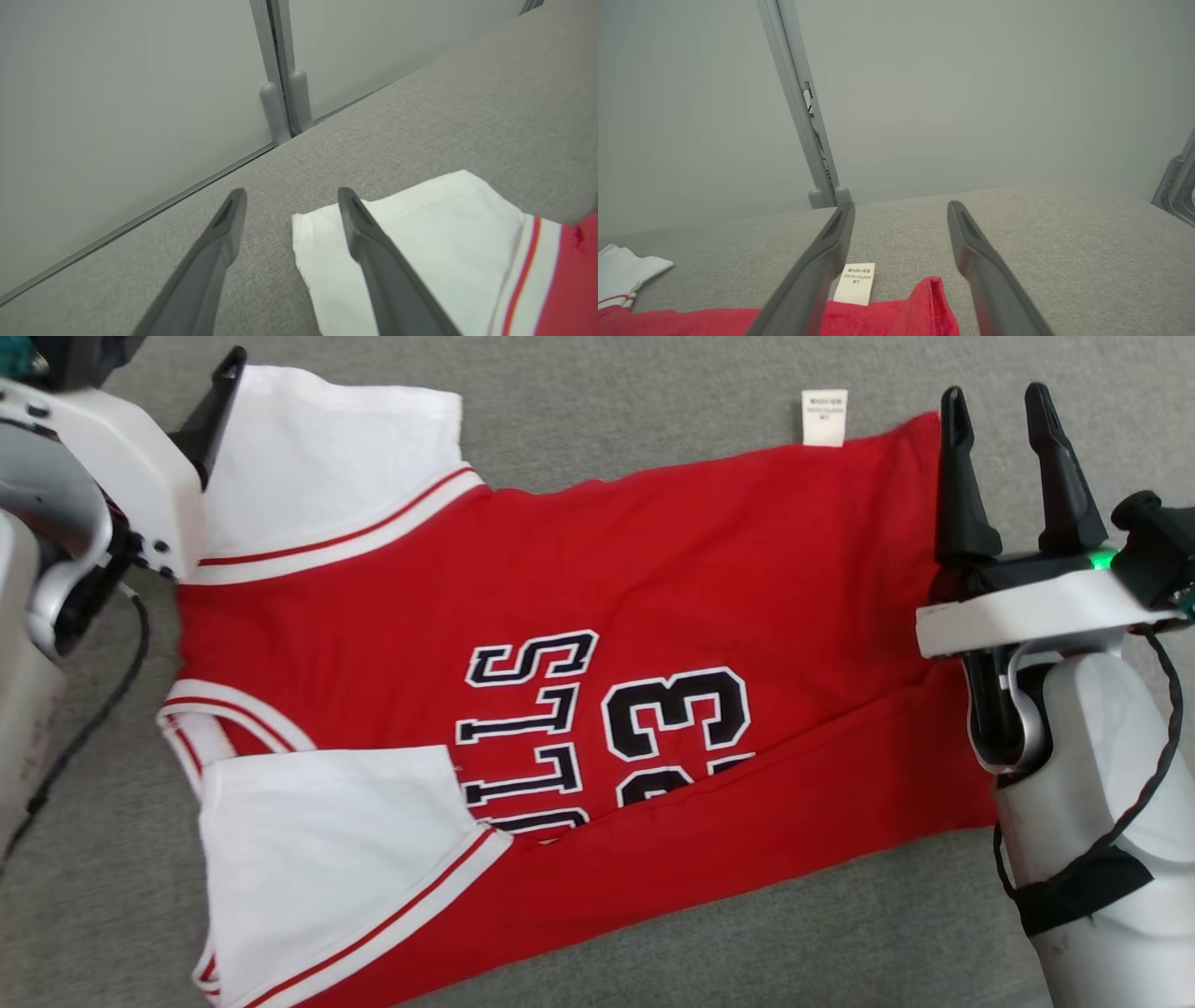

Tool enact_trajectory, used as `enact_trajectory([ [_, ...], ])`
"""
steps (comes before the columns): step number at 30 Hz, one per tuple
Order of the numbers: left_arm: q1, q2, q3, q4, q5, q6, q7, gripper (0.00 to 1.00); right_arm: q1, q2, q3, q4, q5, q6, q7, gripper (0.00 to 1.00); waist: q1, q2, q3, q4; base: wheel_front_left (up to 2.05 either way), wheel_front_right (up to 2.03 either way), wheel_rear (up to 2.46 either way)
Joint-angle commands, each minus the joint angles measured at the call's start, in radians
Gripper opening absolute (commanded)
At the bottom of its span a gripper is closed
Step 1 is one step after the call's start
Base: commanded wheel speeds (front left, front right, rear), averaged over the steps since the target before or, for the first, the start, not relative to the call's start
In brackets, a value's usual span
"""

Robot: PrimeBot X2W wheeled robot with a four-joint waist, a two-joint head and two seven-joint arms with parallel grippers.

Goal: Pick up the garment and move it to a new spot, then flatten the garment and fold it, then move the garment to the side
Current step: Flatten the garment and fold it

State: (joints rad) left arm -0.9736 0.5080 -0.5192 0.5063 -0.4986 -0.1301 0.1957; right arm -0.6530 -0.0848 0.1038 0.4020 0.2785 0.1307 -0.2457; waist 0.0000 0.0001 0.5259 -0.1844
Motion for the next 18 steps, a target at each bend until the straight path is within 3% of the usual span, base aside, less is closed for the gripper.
enact_trajectory([
  [1, -0.028, 0.018, -0.012, 0.007, -0.019, 0.000, 0.019, 1.00, -0.015, 0.001, 0.000, -0.001, 0.001, 0.000, -0.005, 1.00, 0.0000, -0.0001, 0.035, -0.034, 0.00, 0.00, 0.00],
  [8, -0.127, 0.123, -0.152, 0.048, -0.134, 0.000, 0.154, 1.00, -0.048, 0.017, 0.032, 0.015, -0.004, 0.000, -0.013, 1.00, 0.0000, -0.0001, 0.072, -0.076, 0.00, 0.00, 0.00],
  [16, -0.145, 0.138, -0.236, 0.078, -0.212, 0.000, 0.191, 1.00, -0.058, 0.021, 0.004, 0.037, -0.017, 0.000, -0.020, 1.00, 0.0000, -0.0001, 0.083, -0.083, 0.00, 0.00, 0.00],
  [17, -0.140, 0.133, -0.248, 0.078, -0.229, -0.001, 0.198, 0.87, -0.058, 0.021, 0.003, 0.040, -0.019, 0.000, -0.020, 1.00, 0.0000, -0.0001, 0.082, -0.082, 0.00, 0.00, 0.00],
  [18, -0.139, 0.129, -0.264, 0.068, -0.242, -0.001, 0.198, 0.00, -0.059, 0.021, 0.001, 0.043, -0.020, 0.000, -0.020, 1.00, 0.0000, -0.0001, 0.081, -0.080, 0.00, 0.00, 0.00],
])
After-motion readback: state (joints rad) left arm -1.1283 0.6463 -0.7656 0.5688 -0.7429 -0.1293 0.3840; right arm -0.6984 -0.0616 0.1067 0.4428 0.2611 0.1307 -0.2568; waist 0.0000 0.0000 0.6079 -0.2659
